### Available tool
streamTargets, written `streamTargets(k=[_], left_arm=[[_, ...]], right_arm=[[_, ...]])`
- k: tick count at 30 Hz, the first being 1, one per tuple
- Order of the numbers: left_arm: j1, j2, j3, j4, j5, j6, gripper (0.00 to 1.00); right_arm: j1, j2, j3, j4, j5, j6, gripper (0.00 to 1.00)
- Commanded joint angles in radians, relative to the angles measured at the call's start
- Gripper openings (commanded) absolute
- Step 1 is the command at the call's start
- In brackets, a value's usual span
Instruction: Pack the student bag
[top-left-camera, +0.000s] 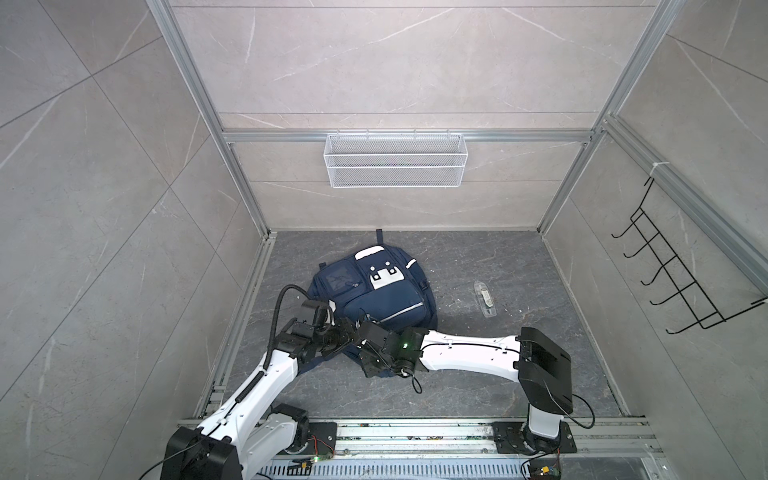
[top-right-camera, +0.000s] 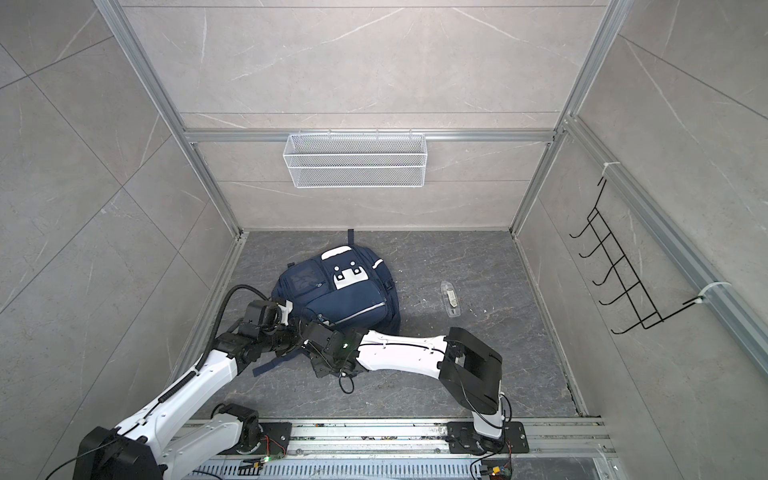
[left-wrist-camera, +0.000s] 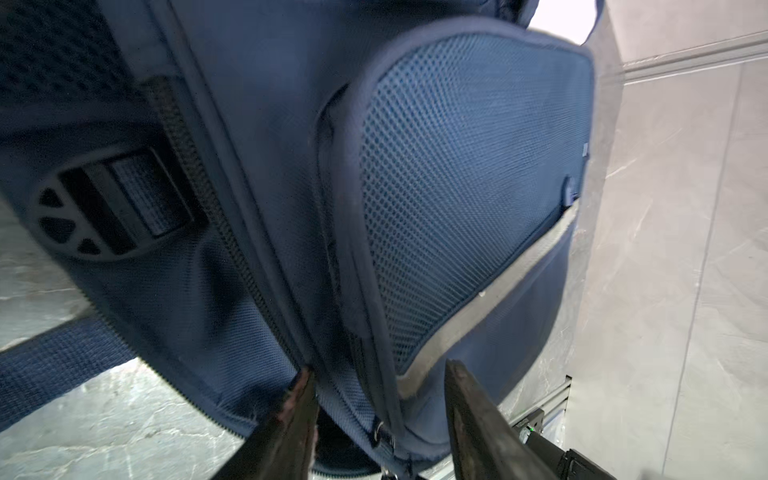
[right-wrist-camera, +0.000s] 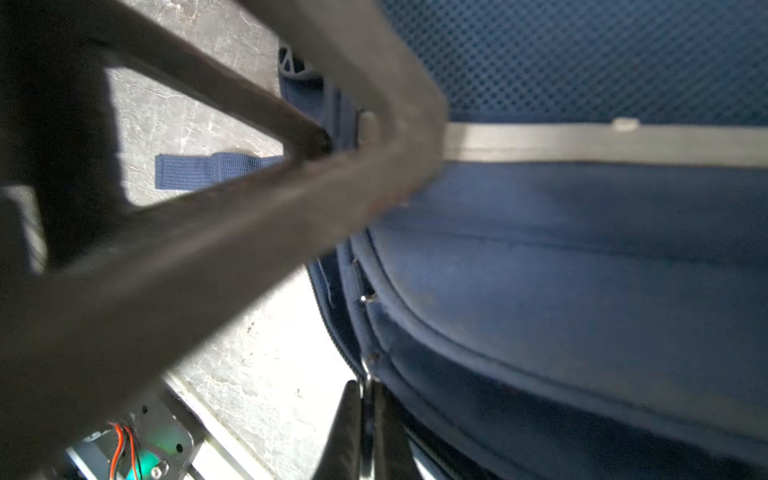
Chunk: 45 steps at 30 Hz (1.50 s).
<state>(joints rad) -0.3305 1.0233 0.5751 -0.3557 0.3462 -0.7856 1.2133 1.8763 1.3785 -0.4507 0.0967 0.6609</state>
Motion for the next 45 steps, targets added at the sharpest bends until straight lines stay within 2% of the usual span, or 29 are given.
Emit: streamTargets(k=[1, 4, 8, 14, 19, 25, 29, 33, 38, 45], left_arm=[[-0.011, 0.032, 0.045, 0.071, -0.023, -0.022, 0.47], [-0.017, 0.063, 0.056, 0.092, -0.025, -0.027, 0.37], [-0.017, 0.07, 0.073, 0.071, -0.049, -0.019, 0.16], [-0.015, 0.06, 0.093, 0.006, -0.101, 0.003, 0.0], [-0.015, 0.04, 0.093, -0.029, -0.125, 0.028, 0.0], [-0.012, 0.023, 0.085, -0.05, -0.132, 0.038, 0.0], [-0.011, 0.015, 0.088, -0.058, -0.145, 0.037, 0.0], [-0.01, 0.04, 0.108, -0.059, -0.15, 0.043, 0.0], [-0.006, 0.093, 0.159, -0.062, -0.17, 0.069, 0.0], [0.005, 0.307, 0.31, -0.034, -0.154, 0.091, 0.0]], right_arm=[[0.017, -0.005, 0.019, 0.04, -0.03, -0.005, 0.0], [0.019, -0.011, 0.012, 0.035, -0.018, -0.002, 0.0], [0.019, -0.043, -0.019, 0.031, 0.012, 0.005, 0.0], [0.006, -0.113, -0.107, -0.013, 0.079, 0.007, 0.0], [-0.065, -0.214, -0.226, -0.066, 0.125, -0.006, 0.0], [-0.253, -0.342, -0.34, -0.155, 0.178, -0.054, 0.0], [-0.311, -0.376, -0.363, -0.164, 0.2, -0.059, 0.0], [-0.282, -0.352, -0.365, -0.103, 0.124, -0.045, 0.0], [-0.192, -0.306, -0.33, -0.104, 0.146, -0.029, 0.0], [-0.056, -0.229, -0.304, 0.03, 0.061, 0.058, 0.0]])
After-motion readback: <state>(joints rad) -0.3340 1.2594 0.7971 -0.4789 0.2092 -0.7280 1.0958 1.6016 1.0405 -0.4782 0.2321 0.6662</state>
